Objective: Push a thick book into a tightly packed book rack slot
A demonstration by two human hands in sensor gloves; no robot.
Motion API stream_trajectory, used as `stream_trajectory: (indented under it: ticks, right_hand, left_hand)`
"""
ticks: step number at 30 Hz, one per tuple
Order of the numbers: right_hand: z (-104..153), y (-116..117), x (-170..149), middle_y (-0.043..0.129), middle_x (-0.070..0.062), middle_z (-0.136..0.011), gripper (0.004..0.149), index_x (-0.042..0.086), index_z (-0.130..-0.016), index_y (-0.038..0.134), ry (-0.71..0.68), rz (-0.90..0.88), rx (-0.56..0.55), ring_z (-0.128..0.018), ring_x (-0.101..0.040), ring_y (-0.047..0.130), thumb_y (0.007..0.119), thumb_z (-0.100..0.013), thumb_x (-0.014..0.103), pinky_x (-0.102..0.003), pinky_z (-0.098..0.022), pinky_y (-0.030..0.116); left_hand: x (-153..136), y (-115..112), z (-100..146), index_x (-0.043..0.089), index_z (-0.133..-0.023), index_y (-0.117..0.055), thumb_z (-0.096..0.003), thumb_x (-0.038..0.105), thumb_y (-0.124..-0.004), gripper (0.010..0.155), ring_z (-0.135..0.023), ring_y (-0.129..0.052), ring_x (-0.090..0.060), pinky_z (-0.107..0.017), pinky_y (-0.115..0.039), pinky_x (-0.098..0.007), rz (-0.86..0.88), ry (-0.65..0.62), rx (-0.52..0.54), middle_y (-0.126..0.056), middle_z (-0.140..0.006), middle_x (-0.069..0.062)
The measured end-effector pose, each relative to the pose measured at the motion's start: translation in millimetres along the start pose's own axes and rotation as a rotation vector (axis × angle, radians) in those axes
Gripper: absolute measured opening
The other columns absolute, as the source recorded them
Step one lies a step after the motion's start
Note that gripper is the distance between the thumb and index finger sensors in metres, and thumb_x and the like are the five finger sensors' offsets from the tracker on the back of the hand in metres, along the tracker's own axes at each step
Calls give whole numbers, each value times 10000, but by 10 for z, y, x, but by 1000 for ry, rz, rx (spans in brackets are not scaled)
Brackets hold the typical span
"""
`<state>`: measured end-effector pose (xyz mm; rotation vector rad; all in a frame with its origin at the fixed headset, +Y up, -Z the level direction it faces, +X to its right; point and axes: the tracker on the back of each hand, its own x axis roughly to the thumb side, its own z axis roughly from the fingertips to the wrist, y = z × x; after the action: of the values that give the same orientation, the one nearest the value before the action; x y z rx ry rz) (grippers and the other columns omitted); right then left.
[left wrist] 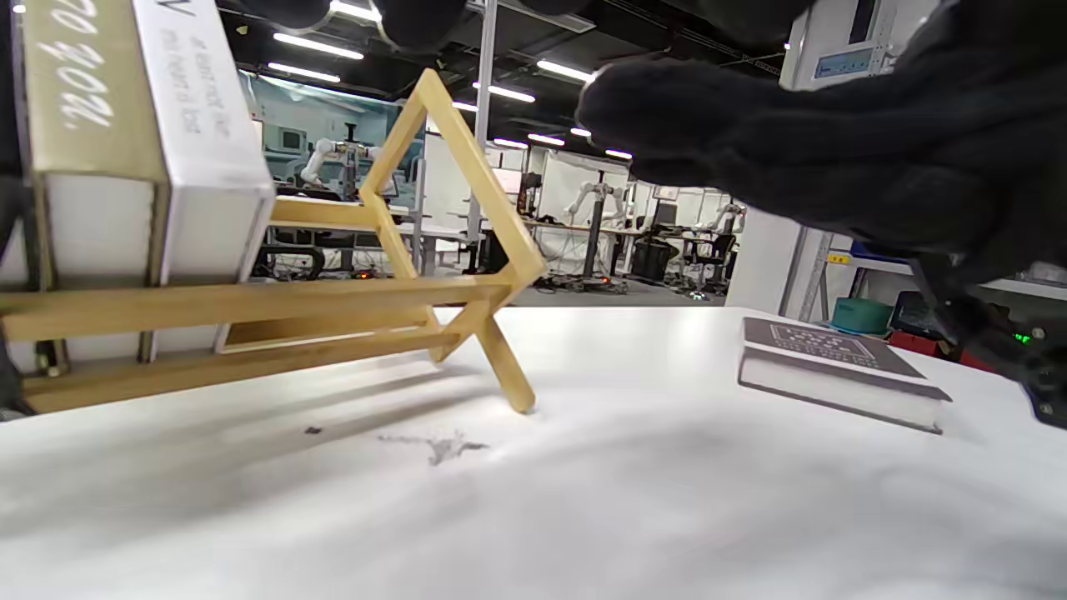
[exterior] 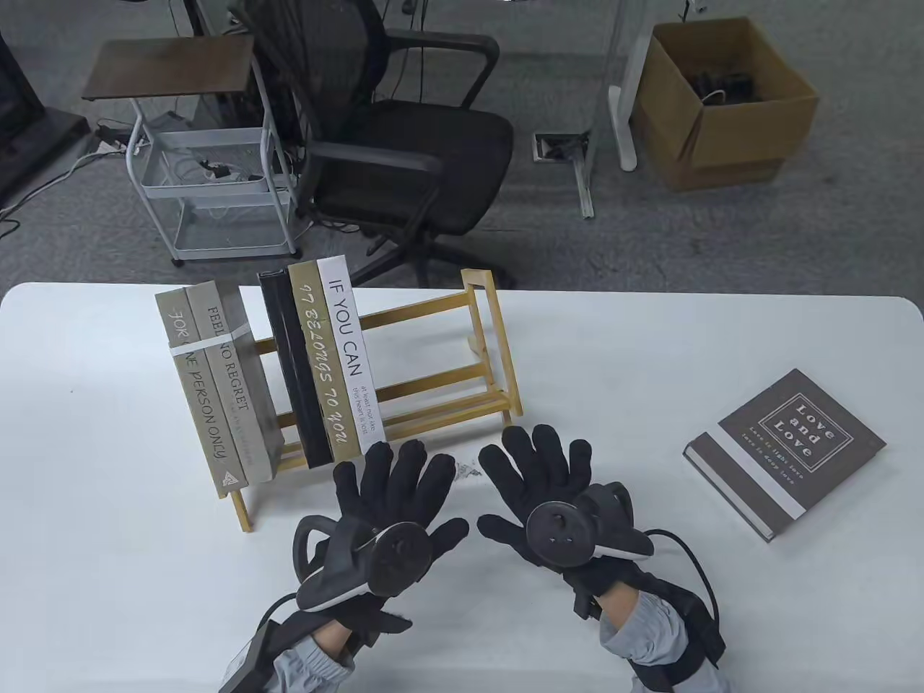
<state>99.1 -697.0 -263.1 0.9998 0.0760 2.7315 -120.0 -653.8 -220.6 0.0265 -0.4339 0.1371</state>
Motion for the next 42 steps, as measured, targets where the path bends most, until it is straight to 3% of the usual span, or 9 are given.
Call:
stream_trajectory:
  ticks: [15,20,27,33,37,42]
  right_hand:
    - [6,-9,-4,12,-366,-1191,808,63,-1207,118,11,2,-24,-1004,-712,73,494,-663,527,-838,-578,69]
    - [46,-83,-65,118,-385,-1182,814,19,-1211,165,86,33,-141,-1010,-722,200,496,-666,525,-856,-610,163]
    - [172,-346,-610,249,-476,-1160,826,-114,-1189,303,384,-76,-244,-1004,-718,339,514,-676,497,-825,-647,276]
    - [357,-604,-1443,218,-508,-1135,863,-162,-1168,276,808,-29,-208,-977,-737,329,534,-669,494,-810,-650,274]
    - [680,-563,-2024,190,-525,-1116,894,-182,-1154,242,1135,-22,-167,-961,-750,309,557,-659,493,-810,-645,262]
    - [1184,-351,-2470,152,-544,-1092,1000,-211,-1113,91,1437,-59,-111,-947,-762,312,600,-636,507,-827,-631,264]
  left_hand:
    - [-5,0,-3,250,-1261,-301,-677,648,-537,745,-1147,-367,-626,-739,-310,-837,-6,7,5,-350,-1320,-237]
    - [-17,1,-4,248,-1260,-301,-676,648,-537,746,-1146,-367,-628,-739,-310,-837,-2,11,9,-346,-1320,-236]
    - [-15,-35,-28,249,-1260,-301,-677,648,-534,744,-1145,-371,-628,-738,-312,-836,9,0,-12,-346,-1320,-237]
    - [-1,-47,-38,248,-1261,-298,-679,648,-531,743,-1147,-368,-626,-738,-308,-836,11,-4,-18,-344,-1320,-236]
    - [5,-42,-34,249,-1261,-300,-678,649,-531,744,-1147,-368,-625,-739,-308,-836,11,-7,-11,-345,-1321,-232]
    - [-6,-11,-17,251,-1261,-301,-678,649,-531,742,-1146,-369,-626,-739,-313,-835,26,-9,1,-346,-1319,-236]
